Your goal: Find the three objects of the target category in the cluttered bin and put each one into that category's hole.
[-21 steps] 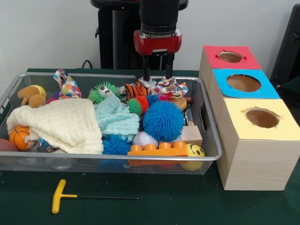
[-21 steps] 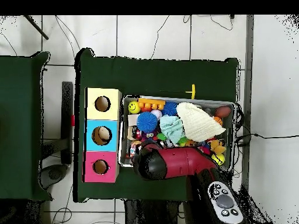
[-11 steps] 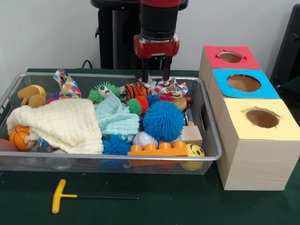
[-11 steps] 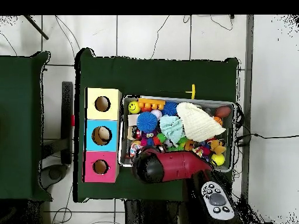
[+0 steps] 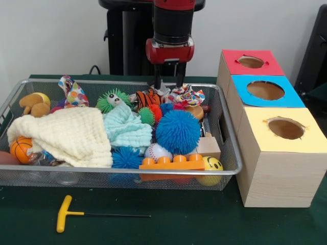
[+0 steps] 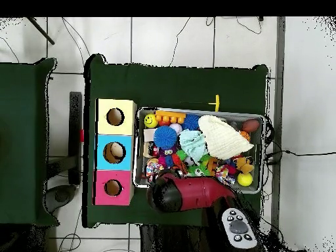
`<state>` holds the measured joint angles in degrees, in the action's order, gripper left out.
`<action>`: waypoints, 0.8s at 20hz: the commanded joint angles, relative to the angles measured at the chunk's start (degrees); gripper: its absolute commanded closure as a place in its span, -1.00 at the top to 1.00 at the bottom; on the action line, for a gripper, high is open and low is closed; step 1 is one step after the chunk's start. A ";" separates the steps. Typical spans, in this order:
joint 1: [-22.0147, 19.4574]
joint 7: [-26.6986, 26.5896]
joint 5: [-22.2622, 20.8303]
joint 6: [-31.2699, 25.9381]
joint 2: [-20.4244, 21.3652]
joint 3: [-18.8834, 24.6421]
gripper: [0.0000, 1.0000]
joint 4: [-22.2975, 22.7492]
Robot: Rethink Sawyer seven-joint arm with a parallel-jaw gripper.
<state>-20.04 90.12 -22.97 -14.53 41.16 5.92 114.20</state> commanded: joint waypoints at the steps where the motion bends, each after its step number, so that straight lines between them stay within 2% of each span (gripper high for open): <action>1: 0.69 9.91 0.20 2.18 -1.39 -1.59 1.00 3.18; 8: 3.46 13.01 1.62 5.47 -1.02 -3.89 1.00 5.95; 16: 5.75 13.70 3.61 7.65 -1.51 -4.91 1.00 6.54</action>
<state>-15.29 90.15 -22.25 -10.34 41.39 0.96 118.89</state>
